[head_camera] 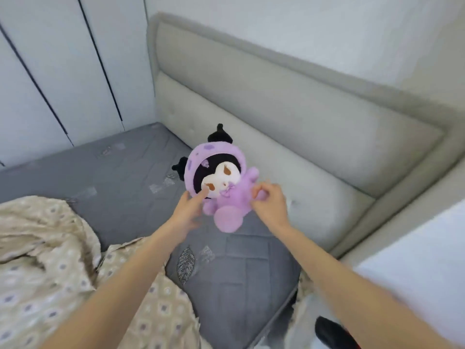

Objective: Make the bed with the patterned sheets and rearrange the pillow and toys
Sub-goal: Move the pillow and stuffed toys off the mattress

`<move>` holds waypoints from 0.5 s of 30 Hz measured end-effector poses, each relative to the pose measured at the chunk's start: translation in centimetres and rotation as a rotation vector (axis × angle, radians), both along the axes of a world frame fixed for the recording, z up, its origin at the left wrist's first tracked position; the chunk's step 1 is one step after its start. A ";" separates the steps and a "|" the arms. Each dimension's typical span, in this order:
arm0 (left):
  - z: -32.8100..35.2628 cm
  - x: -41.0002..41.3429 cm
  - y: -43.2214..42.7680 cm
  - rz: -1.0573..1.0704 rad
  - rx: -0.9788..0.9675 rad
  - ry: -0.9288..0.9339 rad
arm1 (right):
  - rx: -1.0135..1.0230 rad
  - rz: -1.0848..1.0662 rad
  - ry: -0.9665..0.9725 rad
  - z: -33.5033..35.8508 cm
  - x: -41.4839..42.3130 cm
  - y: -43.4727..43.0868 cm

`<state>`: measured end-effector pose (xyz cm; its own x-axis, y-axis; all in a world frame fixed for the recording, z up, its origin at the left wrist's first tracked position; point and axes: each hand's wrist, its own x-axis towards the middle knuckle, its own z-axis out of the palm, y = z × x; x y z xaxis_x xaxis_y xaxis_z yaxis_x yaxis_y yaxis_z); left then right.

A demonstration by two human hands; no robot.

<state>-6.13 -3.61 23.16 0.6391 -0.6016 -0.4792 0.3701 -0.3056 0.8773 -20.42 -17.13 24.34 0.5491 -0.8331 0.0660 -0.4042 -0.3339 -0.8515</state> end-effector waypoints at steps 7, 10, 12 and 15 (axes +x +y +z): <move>5.4 -8.0 2.2 -0.154 -0.217 0.129 | -0.089 -0.121 -0.127 4.9 -11.5 3.5; 6.5 -11.3 1.9 -0.159 -0.240 0.176 | -0.085 -0.224 -0.099 5.5 -16.7 4.4; 6.8 -13.9 1.4 -0.219 -0.228 0.178 | -0.086 -0.289 -0.069 5.4 -20.2 4.8; 6.5 -18.3 0.1 -0.293 -0.214 0.163 | -0.086 -0.378 -0.056 5.1 -25.6 5.2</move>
<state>-24.39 -3.53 29.62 0.3520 -0.8444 -0.4038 0.4339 -0.2350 0.8698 -45.97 -11.91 29.40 0.1985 -0.9661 0.1653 -0.4656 -0.2413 -0.8515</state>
